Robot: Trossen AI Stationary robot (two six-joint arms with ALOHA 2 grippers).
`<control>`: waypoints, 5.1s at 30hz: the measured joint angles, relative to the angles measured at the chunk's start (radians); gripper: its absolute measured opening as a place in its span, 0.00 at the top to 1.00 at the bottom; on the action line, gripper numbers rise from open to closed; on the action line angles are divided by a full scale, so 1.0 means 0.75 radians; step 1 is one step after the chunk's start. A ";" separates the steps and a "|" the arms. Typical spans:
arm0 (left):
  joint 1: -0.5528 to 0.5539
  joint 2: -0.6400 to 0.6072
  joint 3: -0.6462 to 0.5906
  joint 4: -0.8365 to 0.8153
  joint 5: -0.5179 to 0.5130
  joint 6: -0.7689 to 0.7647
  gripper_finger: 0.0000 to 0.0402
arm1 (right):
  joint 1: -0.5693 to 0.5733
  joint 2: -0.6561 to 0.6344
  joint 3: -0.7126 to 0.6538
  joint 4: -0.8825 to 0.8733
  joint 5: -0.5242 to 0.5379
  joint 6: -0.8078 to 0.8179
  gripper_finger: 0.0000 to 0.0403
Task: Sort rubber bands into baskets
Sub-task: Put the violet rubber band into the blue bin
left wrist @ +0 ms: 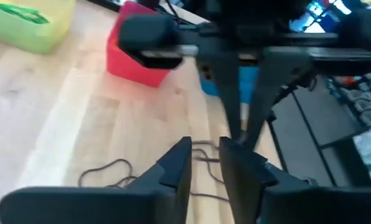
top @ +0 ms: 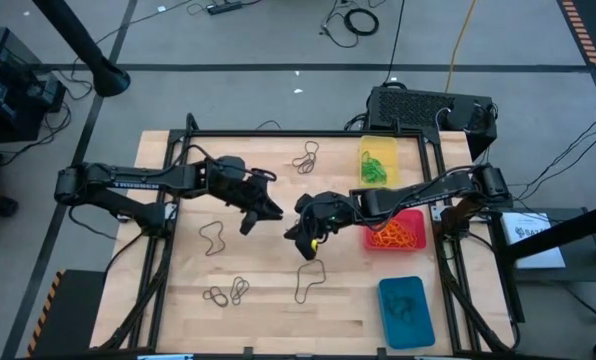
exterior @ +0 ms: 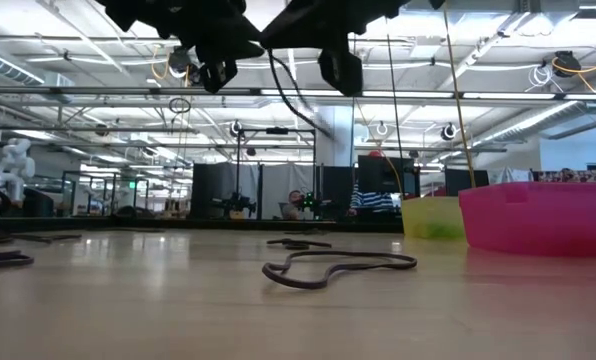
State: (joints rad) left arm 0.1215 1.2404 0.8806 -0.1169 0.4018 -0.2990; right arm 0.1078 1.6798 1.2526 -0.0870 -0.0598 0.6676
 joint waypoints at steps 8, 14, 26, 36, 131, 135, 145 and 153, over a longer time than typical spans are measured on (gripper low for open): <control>0.004 0.000 0.000 -0.069 -0.188 0.009 0.72 | 0.100 -0.070 0.001 -0.106 -0.209 0.150 1.00; 0.003 0.003 -0.006 -0.155 -0.227 0.106 0.72 | 0.294 -0.200 0.001 -0.455 -0.209 0.371 1.00; 0.045 0.046 -0.005 -0.086 -0.241 0.174 0.72 | 0.688 -0.382 0.001 -0.549 -0.024 1.077 1.00; 0.088 0.107 -0.006 -0.030 -0.223 0.163 0.72 | 0.917 -0.420 0.001 -0.675 0.078 1.474 1.00; 0.088 0.119 -0.005 -0.550 -0.223 0.011 0.72 | -0.090 -0.295 -0.001 -1.096 0.179 0.318 0.77; 0.088 0.119 -0.005 -0.615 -0.225 -0.074 0.72 | -0.357 -0.200 -0.001 -0.773 0.146 0.087 0.77; 0.089 0.101 -0.005 -0.782 -0.224 -0.196 0.72 | -0.769 0.100 0.000 -0.221 0.013 0.013 0.77; 0.094 -0.003 -0.005 -0.873 -0.310 -0.327 0.72 | -0.880 0.293 0.000 -0.061 -0.048 0.038 0.77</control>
State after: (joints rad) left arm 0.1921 1.2380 0.8768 -0.7720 0.1697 -0.5446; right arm -0.5522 1.8995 1.2523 -0.1331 -0.0959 0.6964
